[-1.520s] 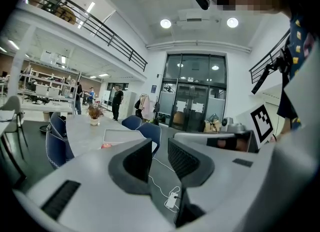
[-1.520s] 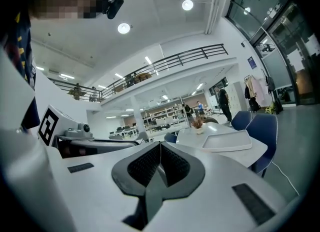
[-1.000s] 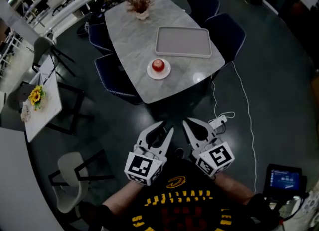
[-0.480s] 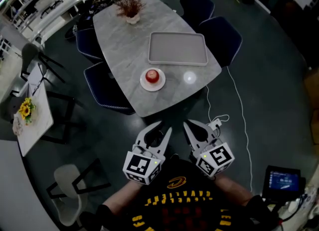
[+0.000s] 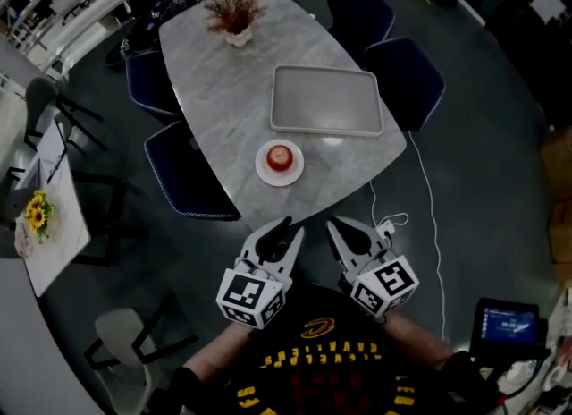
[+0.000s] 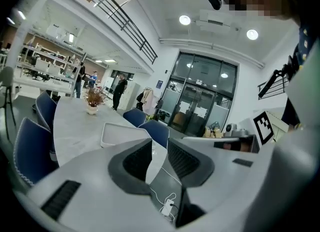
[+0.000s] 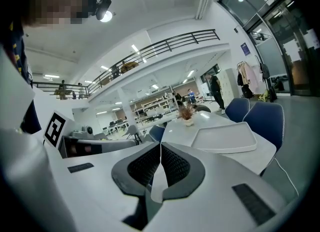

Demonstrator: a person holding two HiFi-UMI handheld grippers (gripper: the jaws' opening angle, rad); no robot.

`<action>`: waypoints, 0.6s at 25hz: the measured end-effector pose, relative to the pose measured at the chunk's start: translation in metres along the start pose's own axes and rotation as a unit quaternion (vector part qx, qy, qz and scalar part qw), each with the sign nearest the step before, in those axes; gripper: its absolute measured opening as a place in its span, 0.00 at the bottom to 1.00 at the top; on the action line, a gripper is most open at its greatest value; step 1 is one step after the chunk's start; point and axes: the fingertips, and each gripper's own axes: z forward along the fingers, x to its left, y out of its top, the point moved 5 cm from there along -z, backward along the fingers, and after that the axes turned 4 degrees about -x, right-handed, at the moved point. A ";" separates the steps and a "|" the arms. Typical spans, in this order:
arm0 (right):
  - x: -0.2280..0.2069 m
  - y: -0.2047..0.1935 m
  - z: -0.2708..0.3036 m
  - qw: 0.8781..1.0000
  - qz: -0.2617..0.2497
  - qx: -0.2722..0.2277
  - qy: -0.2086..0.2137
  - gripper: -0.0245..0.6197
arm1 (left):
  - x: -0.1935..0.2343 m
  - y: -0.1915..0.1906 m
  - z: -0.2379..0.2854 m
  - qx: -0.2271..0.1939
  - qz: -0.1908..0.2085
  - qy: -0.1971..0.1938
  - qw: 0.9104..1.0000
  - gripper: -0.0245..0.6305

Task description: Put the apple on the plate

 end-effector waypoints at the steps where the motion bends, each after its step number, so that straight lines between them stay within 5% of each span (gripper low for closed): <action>1: -0.003 0.001 0.006 1.000 0.001 0.001 -0.004 0.05 | 0.007 0.000 0.003 0.001 -0.008 0.000 1.000 0.19; 15: -0.056 0.001 0.059 0.996 0.060 0.009 -0.064 0.05 | 0.089 -0.009 0.020 0.027 -0.093 0.027 0.995 0.19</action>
